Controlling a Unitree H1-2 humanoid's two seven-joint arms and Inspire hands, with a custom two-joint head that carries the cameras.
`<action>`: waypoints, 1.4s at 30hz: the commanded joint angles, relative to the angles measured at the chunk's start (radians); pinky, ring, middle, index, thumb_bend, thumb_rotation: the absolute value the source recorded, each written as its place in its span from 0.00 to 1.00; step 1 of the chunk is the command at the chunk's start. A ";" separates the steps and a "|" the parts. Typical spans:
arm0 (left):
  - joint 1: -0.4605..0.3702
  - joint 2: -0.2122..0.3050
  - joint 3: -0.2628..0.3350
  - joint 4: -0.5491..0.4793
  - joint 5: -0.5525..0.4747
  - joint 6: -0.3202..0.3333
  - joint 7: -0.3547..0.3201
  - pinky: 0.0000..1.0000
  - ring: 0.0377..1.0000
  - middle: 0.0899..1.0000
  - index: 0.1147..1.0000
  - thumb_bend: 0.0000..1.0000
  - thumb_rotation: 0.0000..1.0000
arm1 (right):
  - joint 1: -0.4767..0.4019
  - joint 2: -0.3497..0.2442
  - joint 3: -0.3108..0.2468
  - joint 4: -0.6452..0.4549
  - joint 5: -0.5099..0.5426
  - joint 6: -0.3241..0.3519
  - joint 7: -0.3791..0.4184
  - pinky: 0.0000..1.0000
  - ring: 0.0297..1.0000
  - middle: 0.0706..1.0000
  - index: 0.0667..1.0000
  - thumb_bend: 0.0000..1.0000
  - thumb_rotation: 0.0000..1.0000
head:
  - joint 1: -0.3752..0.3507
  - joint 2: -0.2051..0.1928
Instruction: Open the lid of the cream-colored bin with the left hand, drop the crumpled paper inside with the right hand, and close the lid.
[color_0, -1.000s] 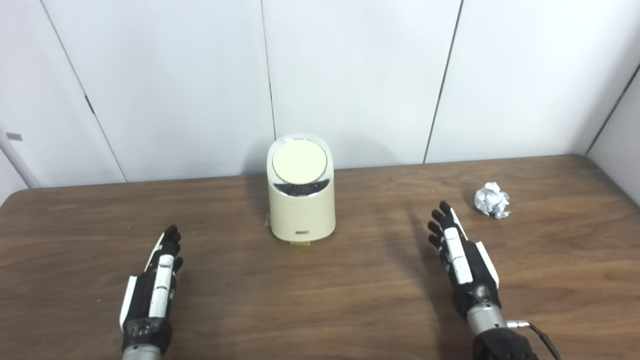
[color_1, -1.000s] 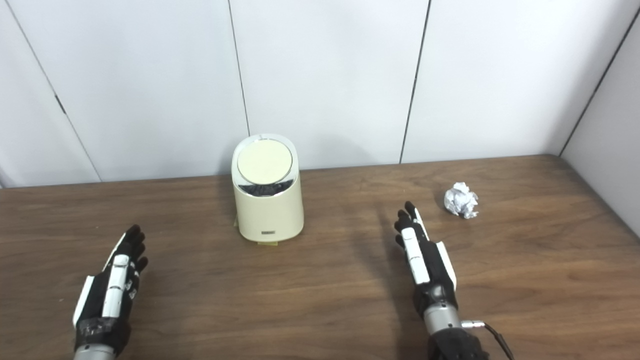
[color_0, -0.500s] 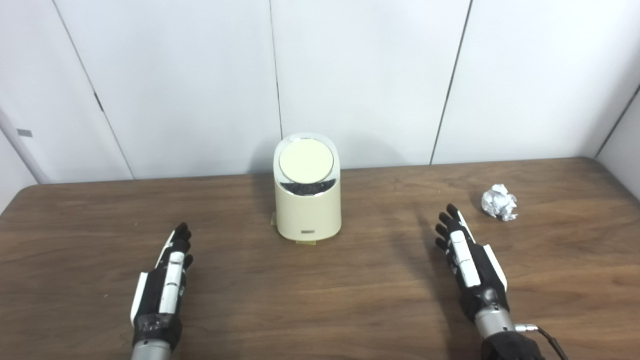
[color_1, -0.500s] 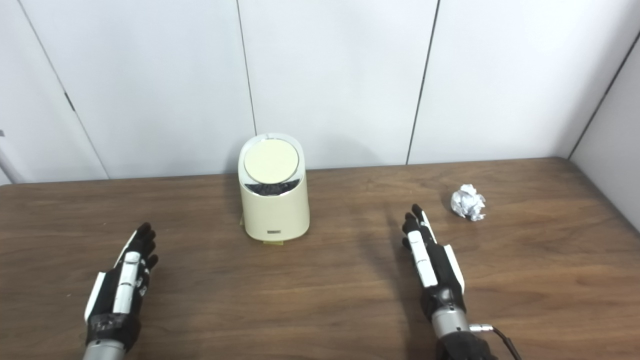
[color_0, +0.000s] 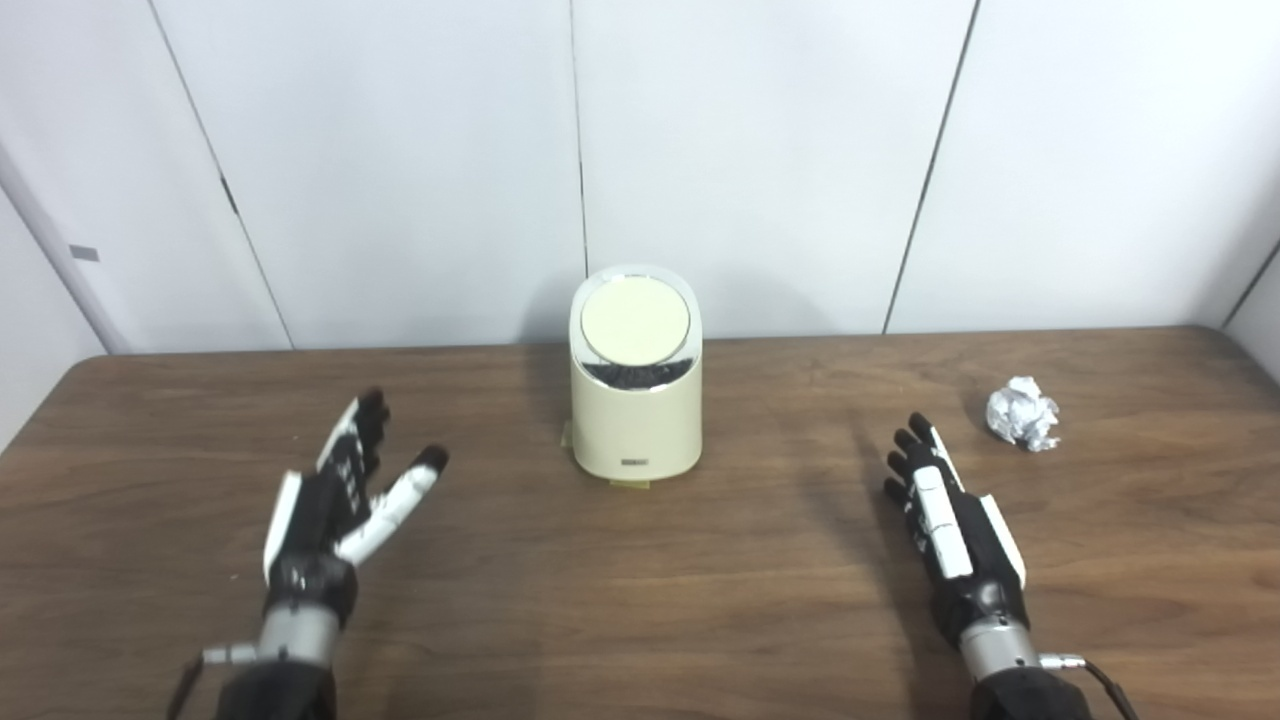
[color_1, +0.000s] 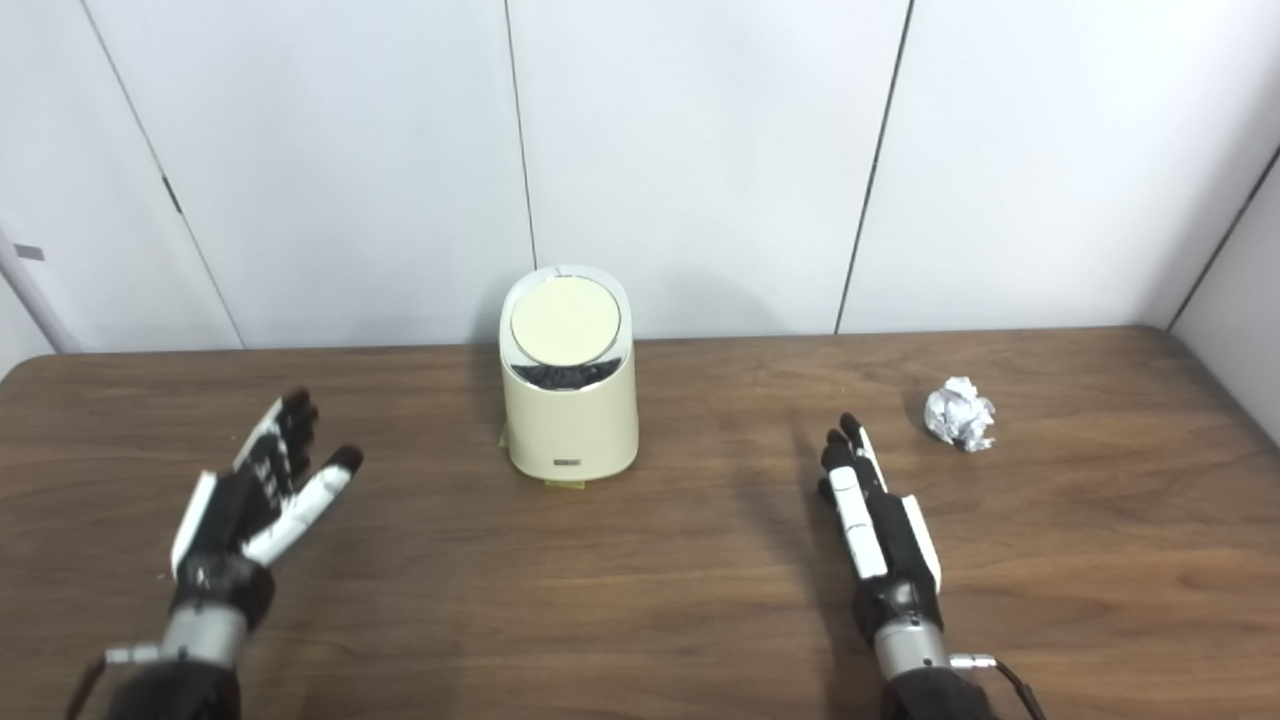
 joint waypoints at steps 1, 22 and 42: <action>-0.083 0.040 -0.011 -0.037 0.044 0.011 -0.005 0.95 0.96 0.96 0.99 0.79 0.33 | -0.031 -0.003 0.006 -0.013 -0.005 -0.029 0.009 0.94 0.96 0.98 0.99 0.62 0.91 | -0.001 0.000; -0.586 0.157 -0.207 0.197 0.264 0.146 -0.269 0.92 0.96 0.96 0.96 0.93 0.13 | -0.049 -0.004 0.022 0.021 -0.032 -0.031 0.006 0.92 0.96 0.97 0.99 0.57 0.94 | 0.005 -0.017; -0.910 0.034 -0.251 0.491 0.733 0.146 -0.692 0.85 0.92 0.93 0.92 0.92 0.12 | -0.049 0.005 0.033 0.029 -0.040 -0.023 0.010 0.94 0.97 0.98 1.00 0.51 0.91 | -0.009 -0.033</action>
